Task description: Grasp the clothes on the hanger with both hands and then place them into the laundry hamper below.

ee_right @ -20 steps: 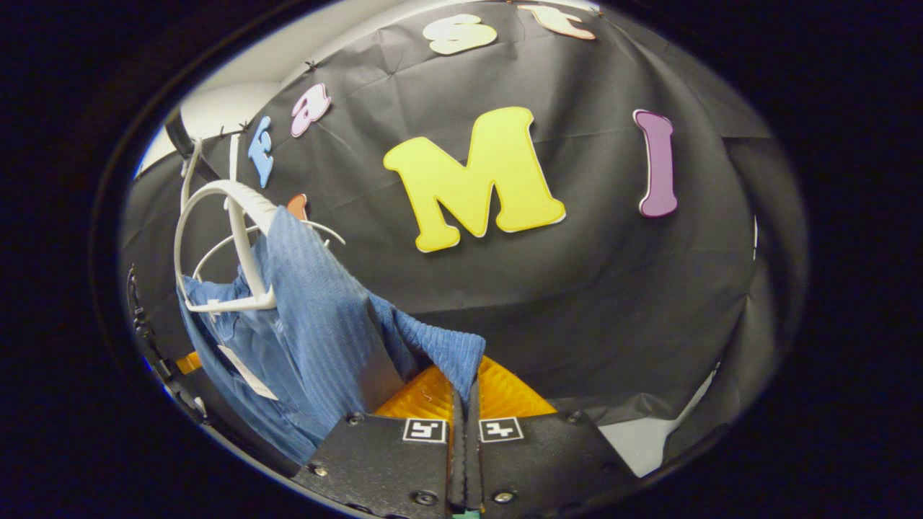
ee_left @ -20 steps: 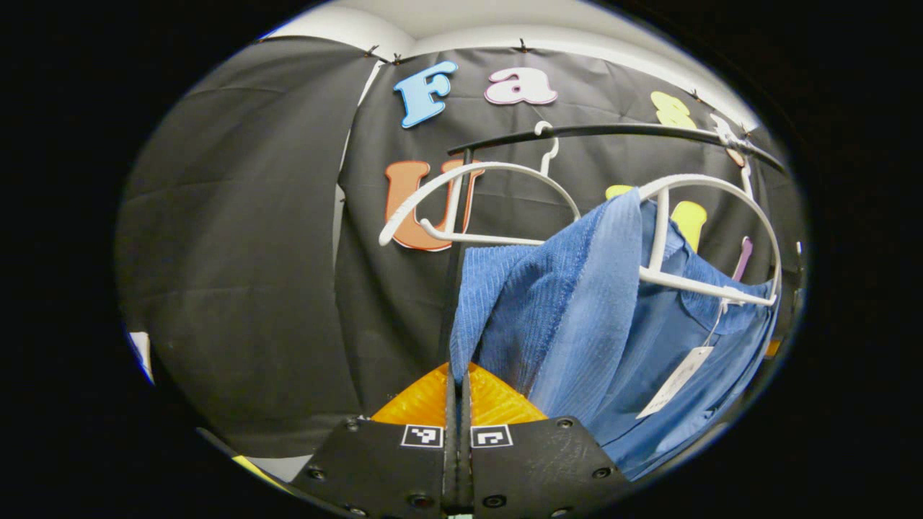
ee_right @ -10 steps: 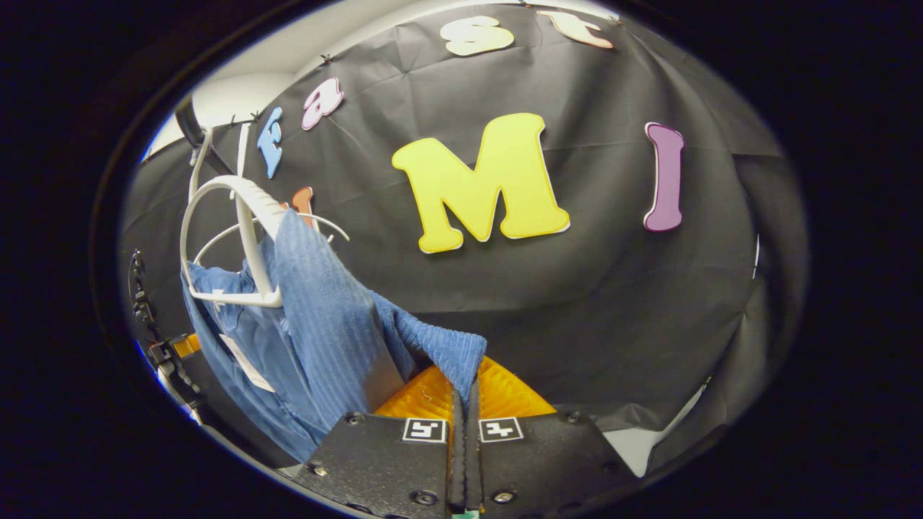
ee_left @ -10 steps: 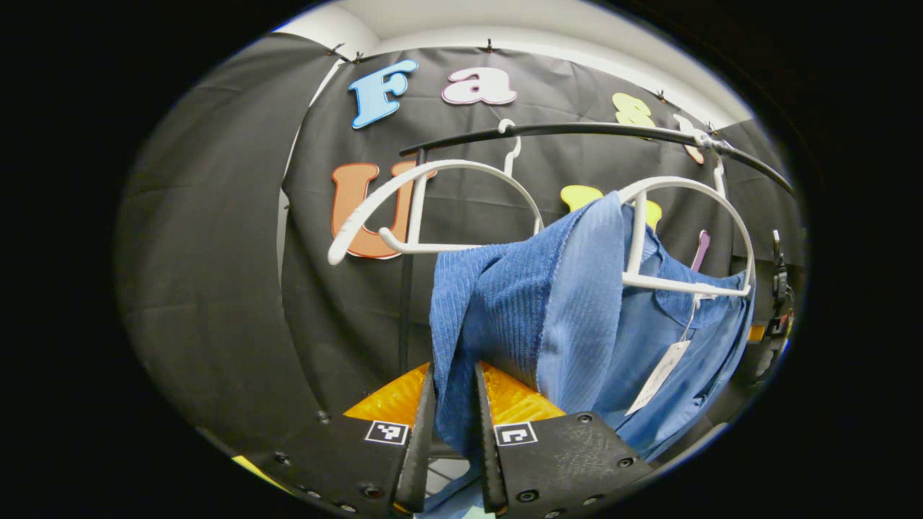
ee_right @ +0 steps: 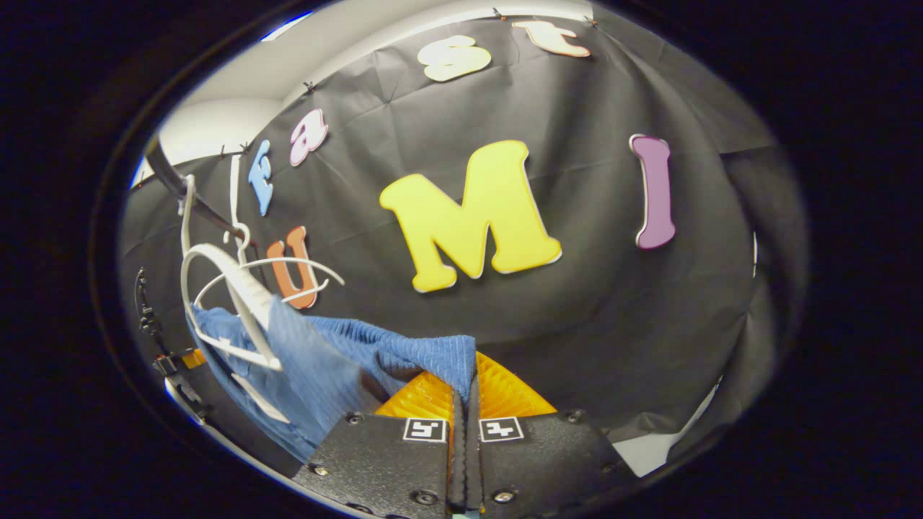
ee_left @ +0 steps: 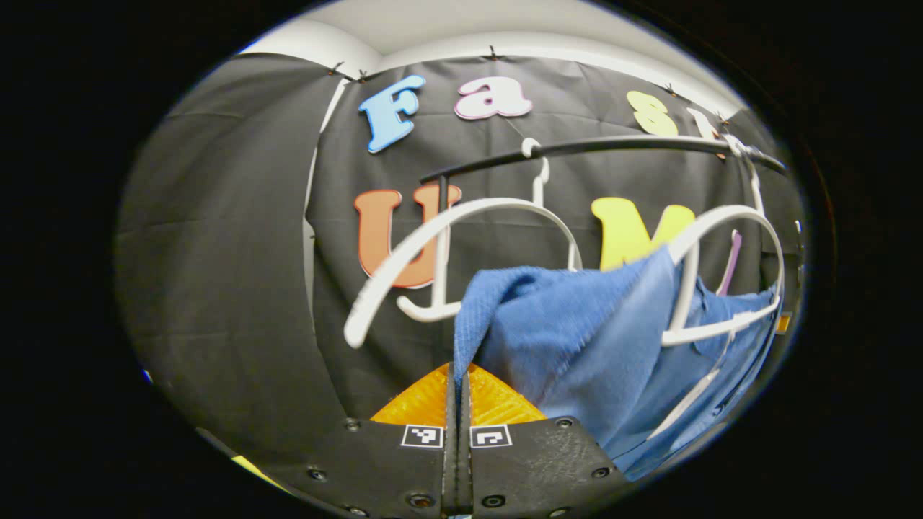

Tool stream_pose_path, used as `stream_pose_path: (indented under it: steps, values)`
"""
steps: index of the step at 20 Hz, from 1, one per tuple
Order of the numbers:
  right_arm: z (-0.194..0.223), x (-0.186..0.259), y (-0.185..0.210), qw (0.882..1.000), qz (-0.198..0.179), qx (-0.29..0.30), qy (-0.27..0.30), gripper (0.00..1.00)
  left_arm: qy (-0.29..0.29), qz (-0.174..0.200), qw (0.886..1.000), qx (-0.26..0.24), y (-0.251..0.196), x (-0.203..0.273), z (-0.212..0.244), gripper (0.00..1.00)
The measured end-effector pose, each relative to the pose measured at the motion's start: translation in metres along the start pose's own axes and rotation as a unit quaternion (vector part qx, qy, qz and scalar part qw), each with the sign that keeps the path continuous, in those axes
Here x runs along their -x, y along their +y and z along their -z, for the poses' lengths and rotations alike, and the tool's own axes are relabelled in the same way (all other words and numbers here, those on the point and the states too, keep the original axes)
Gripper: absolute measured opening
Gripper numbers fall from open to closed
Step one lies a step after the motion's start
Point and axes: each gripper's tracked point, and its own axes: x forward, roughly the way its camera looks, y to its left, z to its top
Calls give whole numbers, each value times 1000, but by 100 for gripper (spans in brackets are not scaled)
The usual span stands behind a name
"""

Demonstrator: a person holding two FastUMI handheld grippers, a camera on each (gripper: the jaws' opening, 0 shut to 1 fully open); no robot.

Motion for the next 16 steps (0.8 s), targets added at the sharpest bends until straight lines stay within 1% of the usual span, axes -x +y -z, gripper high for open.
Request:
stream_pose_path:
  steps: [2,4,6,9,11,13,15,16]
  values:
    - [-20,-4,1,1000,3,0,-19,4,-14,-22,999,28,15,-4,-21,0]
    - [-39,-7,5,999,-5,-3,-39,4,-21,-27,999,38,18,-2,-32,0]
    - [-57,-10,6,998,-10,-16,-59,4,-24,-27,999,19,14,1,-34,0]
    - [-61,-17,-1,998,5,-1,-64,4,-11,-28,1000,-6,13,-3,-26,0]
    - [-48,-25,-5,999,15,9,-51,4,9,-35,999,-13,14,-6,-10,0]
    - [-19,-31,-13,999,31,30,-18,4,39,-31,998,-24,10,-7,17,0]
    - [-1,-31,-11,999,33,31,-6,4,52,-27,998,-31,6,-3,41,0]
    - [12,-33,-13,999,37,38,10,4,60,-23,998,-28,3,-1,52,0]
